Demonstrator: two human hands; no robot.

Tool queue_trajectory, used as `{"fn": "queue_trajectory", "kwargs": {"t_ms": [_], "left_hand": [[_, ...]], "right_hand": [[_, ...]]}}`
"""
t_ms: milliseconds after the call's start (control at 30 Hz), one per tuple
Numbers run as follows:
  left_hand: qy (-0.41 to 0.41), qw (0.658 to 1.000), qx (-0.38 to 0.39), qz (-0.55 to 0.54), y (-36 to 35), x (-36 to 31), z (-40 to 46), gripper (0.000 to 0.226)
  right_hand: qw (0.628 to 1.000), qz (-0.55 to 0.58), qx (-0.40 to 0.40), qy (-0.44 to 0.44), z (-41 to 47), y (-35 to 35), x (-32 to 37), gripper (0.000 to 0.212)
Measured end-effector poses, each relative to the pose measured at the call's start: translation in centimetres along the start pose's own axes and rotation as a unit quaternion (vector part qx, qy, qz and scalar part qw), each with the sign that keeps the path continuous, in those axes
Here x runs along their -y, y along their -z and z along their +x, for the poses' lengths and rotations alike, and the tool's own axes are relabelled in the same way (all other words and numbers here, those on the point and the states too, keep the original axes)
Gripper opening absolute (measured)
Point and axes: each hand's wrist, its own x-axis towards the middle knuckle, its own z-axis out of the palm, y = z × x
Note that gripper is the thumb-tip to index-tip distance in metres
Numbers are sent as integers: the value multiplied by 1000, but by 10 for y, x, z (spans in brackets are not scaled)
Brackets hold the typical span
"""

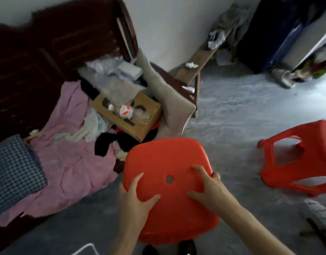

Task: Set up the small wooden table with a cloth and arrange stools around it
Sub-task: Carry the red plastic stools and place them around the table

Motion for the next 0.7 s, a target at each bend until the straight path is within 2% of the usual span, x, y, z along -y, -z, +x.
{"fn": "queue_trajectory", "kwargs": {"t_ms": [200, 300, 500, 700], "left_hand": [[-127, 987, 0, 93, 35, -129, -21, 71], [-211, 966, -14, 147, 41, -186, -36, 65], [-330, 927, -9, 179, 34, -265, -70, 64], [-413, 892, 59, 174, 17, -313, -90, 70]], "right_hand": [[995, 14, -97, -19, -85, 102, 17, 81], [986, 5, -165, -33, -125, 141, 20, 82], [944, 36, -312, -97, -196, 189, 12, 81], [894, 52, -407, -181, -245, 198, -5, 79]]}}
